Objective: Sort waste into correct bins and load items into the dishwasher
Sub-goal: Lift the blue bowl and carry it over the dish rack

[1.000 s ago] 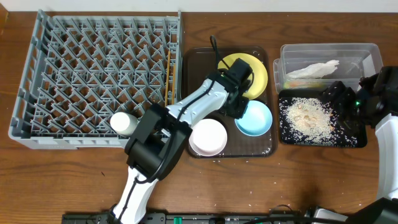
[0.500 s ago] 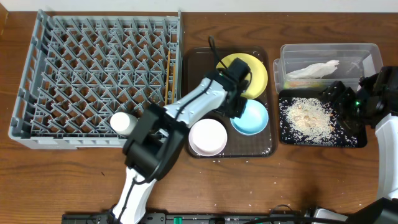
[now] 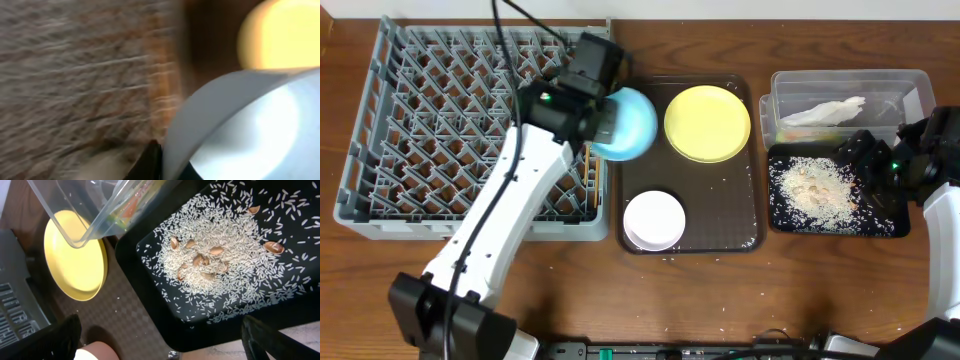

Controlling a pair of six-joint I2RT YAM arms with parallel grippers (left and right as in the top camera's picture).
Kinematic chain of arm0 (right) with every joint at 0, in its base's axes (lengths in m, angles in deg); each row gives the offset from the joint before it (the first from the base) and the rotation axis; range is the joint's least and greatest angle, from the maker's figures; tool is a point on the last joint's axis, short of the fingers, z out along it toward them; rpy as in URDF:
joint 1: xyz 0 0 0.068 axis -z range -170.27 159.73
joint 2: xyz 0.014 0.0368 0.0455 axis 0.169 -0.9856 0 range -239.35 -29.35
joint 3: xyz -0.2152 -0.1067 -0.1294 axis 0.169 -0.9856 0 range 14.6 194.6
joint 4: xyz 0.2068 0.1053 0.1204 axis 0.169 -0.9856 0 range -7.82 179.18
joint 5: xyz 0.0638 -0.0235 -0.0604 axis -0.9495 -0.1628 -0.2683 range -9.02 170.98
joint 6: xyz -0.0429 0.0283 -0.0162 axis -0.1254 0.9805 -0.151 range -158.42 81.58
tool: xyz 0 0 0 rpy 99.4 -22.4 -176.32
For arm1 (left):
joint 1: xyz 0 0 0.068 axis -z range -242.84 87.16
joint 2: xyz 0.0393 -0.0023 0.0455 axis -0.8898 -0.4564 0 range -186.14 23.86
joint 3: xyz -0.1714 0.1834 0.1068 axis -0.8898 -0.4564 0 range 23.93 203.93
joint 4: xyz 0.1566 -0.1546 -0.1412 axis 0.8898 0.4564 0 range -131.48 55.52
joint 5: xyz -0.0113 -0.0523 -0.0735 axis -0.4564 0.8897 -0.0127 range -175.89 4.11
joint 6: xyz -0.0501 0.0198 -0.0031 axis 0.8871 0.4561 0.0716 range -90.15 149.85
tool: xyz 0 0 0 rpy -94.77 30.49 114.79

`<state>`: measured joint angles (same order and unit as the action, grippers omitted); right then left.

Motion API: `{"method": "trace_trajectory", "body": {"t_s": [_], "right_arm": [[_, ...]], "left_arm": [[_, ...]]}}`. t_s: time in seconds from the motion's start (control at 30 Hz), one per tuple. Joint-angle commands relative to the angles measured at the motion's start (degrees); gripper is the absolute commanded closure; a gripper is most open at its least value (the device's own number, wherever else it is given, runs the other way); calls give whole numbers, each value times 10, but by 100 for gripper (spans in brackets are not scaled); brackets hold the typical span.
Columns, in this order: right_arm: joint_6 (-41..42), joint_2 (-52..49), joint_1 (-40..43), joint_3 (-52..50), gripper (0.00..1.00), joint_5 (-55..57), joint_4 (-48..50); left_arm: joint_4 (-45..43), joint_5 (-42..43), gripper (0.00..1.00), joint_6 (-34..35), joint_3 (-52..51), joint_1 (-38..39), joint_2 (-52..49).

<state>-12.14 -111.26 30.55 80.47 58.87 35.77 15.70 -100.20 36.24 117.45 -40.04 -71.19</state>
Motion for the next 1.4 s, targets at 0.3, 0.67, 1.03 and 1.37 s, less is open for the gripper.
{"method": "trace_trajectory", "body": {"t_s": [0.3,0.67,1.03,1.37], "right_arm": [[-6,2,-2,-1,1,-4,-2],[-6,2,-2,-1,1,-4,-2],[-6,2,-2,-1,1,-4,-2],[-6,2,-2,-1,1,-4,-2]], "left_arm": [[25,-432,92,3,-6,-82,-73],[17,-561,93,45,-6,-83,-183],[17,-540,93,90,-7,-48,-216],[24,-567,93,109,-7,-39,-218]]}}
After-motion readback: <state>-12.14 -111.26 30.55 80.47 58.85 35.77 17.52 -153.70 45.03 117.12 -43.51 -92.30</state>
